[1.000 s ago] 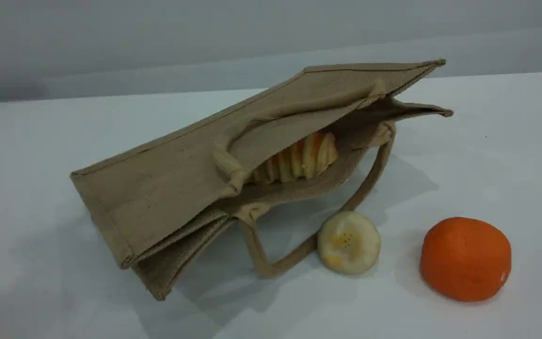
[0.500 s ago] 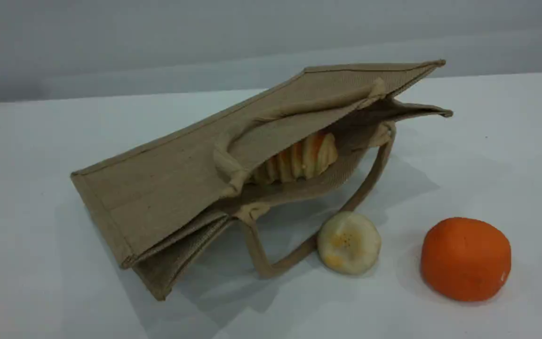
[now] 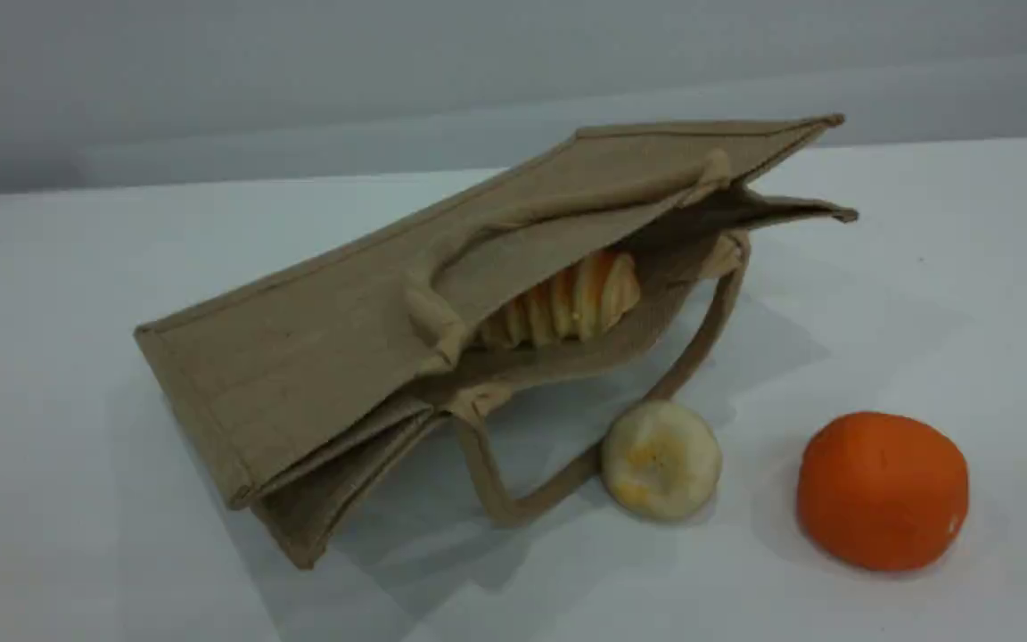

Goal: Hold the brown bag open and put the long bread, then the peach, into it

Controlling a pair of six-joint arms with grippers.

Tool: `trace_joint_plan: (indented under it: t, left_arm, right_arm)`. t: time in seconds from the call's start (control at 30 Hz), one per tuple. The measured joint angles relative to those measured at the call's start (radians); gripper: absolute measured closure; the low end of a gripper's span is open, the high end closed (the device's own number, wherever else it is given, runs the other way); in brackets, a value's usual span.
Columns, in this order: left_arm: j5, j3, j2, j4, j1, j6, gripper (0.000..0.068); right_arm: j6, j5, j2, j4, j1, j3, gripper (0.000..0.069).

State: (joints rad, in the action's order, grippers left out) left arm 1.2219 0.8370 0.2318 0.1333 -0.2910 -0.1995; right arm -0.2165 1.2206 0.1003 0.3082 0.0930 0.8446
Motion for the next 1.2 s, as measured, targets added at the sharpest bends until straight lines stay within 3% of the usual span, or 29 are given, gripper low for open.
trace_joint_plan:
  t: [0.27,0.4,0.6,0.83,1.2]
  left_arm:
    - [-0.005,-0.183,-0.046,0.000,0.000,0.032,0.0094]
    - [-0.093,-0.249,-0.046,-0.001,0.000,0.035,0.0094]
    - [-0.173,-0.307,-0.045,-0.002,0.000,0.034,0.0094]
    - [-0.176,-0.310,-0.045,-0.015,0.000,0.049,0.0094]
    - [-0.145,-0.330,-0.045,-0.187,0.000,0.237,0.0094]
  right_arm:
    - [-0.026,-0.112,-0.015,-0.075,0.000,-0.235,0.0127]
    - [-0.025,-0.137,-0.014,-0.097,0.000,-0.305,0.0127]
    - [-0.024,-0.127,-0.014,-0.101,0.000,-0.311,0.0127]
    - [-0.022,-0.122,-0.014,-0.096,0.000,-0.310,0.0127]
    - [-0.022,-0.138,-0.037,-0.073,0.000,-0.334,0.0164]
